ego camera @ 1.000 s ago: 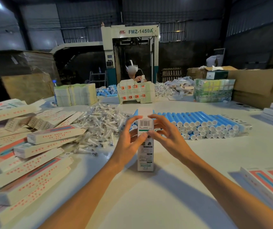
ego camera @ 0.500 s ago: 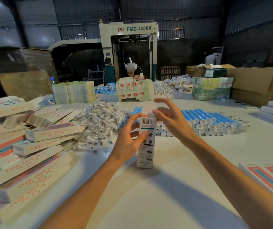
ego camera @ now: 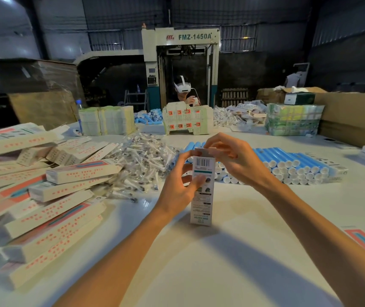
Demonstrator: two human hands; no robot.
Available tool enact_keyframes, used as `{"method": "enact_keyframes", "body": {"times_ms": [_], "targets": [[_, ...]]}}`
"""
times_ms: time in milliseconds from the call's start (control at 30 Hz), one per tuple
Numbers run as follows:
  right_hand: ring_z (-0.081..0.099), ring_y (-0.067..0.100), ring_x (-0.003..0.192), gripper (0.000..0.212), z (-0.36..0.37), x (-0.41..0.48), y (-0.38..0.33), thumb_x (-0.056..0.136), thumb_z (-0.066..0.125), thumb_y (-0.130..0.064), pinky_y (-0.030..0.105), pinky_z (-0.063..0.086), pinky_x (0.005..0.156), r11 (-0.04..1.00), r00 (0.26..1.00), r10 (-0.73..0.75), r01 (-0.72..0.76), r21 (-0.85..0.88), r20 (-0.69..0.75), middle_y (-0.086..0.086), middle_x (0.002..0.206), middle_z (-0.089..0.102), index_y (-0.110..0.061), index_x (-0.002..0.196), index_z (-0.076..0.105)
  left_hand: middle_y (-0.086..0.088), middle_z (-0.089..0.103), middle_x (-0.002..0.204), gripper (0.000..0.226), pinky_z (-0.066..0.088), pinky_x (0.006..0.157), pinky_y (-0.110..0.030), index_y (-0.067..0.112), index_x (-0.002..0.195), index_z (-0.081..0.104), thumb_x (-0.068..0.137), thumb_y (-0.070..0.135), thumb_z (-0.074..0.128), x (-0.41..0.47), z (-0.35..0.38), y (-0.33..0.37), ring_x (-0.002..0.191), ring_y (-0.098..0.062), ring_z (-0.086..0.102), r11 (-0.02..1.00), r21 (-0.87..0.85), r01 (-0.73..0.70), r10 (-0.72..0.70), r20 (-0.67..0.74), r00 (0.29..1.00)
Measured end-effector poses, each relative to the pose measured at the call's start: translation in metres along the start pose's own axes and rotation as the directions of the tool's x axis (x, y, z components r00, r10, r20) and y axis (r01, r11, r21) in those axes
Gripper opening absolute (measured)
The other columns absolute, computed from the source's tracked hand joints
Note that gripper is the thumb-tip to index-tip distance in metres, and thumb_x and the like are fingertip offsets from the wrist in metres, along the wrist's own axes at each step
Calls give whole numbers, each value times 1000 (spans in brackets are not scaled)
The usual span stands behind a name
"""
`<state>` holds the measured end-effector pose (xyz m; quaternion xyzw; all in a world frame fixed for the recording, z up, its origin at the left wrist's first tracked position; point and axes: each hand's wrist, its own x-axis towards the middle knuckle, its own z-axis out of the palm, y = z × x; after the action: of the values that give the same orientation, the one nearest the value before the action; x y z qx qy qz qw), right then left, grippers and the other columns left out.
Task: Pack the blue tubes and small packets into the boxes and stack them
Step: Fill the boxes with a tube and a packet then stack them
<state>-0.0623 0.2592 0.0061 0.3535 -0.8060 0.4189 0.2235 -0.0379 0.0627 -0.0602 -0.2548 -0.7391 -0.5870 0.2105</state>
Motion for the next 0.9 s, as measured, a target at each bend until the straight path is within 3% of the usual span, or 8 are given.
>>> {"method": "enact_keyframes", "body": {"times_ms": [67,200,333,433,567,667,767,900], "targets": [[72,6,104,14,-2,-3,-2,105,60,-32,24,61,84,991,999,33,-32,130,-4,-10,105,76,-21,110,67,21,67,131,53,59,100,-34,35,144,48,97,33,73,0,1,0,126,-11,66,1000,7,-2,2,7,1000],[75,15,103,13,-1,-4,-4,101,66,-16,33,63,86,970,998,55,-44,237,-39,-1,104,78,-8,108,72,19,68,128,54,58,101,-36,35,149,42,102,31,70,0,2,-1,126,-10,66,1000,9,18,-18,38,999],[75,14,101,11,4,-3,-4,95,74,-13,26,60,87,963,995,92,-82,255,-26,-2,104,79,-8,105,76,25,68,129,53,59,91,-24,51,139,34,100,36,67,-2,0,-2,118,-10,71,998,-26,62,-60,73,996],[75,11,100,10,4,-2,-6,94,75,-14,22,59,85,951,989,146,-132,279,-29,-5,103,80,-10,103,78,15,70,130,57,59,95,-30,41,138,29,99,29,70,-1,-1,-5,119,-16,72,997,-29,67,-65,81,995],[76,13,97,9,2,-1,-9,94,74,-15,27,62,83,928,977,213,-201,313,-6,-4,100,80,-11,101,79,11,69,129,60,59,100,-39,43,137,31,95,32,73,0,-3,-8,122,-14,69,998,-20,62,-60,88,994],[77,14,95,7,-1,2,-12,96,72,-13,30,64,80,925,974,226,-207,317,-24,-2,96,80,-11,100,77,20,68,128,59,61,96,-33,49,134,32,94,33,73,0,-3,-9,121,-10,69,998,-18,67,-65,115,991],[75,8,93,6,-4,1,-12,94,73,-11,19,59,75,941,978,211,-204,269,5,-7,95,80,-12,97,78,30,65,125,56,59,94,-30,58,127,32,95,33,70,0,-1,-6,121,-5,67,998,-1,62,-62,123,990],[75,8,94,6,-8,0,-10,92,76,-12,16,57,74,932,974,224,-226,283,41,-7,96,80,-14,97,79,35,63,124,55,60,97,-41,63,126,29,101,28,64,-4,3,-4,116,-5,70,999,11,40,-41,141,989]]}}
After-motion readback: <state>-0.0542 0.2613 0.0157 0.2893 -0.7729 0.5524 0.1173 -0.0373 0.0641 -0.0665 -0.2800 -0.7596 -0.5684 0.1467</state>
